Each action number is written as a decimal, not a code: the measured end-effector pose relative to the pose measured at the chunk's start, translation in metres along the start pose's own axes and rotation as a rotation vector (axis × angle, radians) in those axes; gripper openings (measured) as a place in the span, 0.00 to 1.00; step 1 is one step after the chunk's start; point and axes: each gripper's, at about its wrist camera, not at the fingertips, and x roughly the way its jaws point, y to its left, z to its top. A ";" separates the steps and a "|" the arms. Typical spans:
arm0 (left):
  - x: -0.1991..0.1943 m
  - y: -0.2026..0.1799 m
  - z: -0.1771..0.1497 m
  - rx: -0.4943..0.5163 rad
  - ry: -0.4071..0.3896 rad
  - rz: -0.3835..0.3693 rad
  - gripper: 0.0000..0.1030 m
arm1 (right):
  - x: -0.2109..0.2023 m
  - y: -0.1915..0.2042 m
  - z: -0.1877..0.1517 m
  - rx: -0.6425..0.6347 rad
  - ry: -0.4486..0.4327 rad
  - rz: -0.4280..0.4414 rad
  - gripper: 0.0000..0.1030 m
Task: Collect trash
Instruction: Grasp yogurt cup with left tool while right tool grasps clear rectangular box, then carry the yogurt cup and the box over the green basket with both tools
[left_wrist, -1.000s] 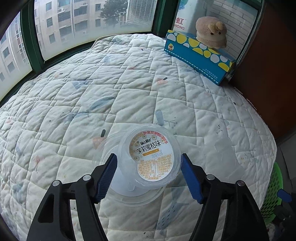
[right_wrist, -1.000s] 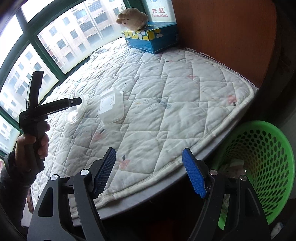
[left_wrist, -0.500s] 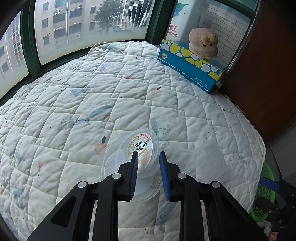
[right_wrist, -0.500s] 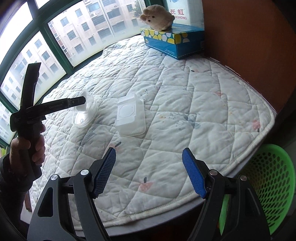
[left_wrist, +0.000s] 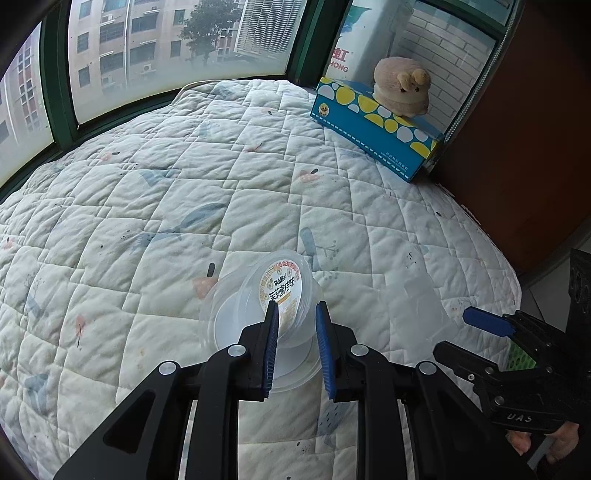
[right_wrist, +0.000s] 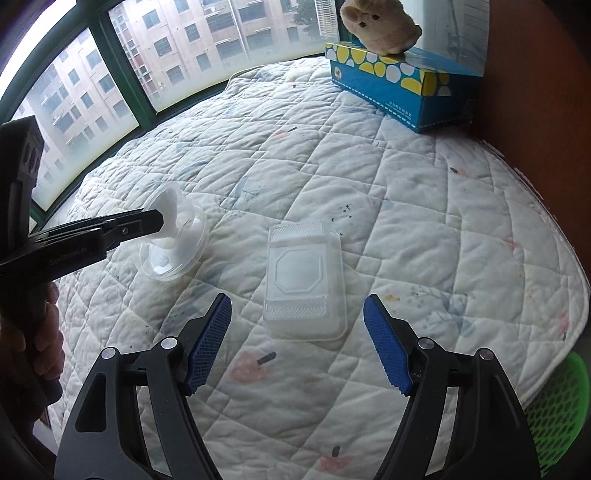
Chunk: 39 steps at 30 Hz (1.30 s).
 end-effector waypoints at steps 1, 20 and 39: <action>-0.001 0.000 -0.001 0.007 -0.001 0.001 0.19 | 0.004 0.000 0.002 -0.002 0.005 -0.002 0.71; -0.024 0.000 0.002 0.017 -0.037 -0.069 0.12 | -0.016 -0.017 -0.008 0.050 -0.027 -0.024 0.51; -0.068 -0.128 -0.008 0.167 -0.069 -0.245 0.12 | -0.123 -0.088 -0.097 0.235 -0.144 -0.078 0.51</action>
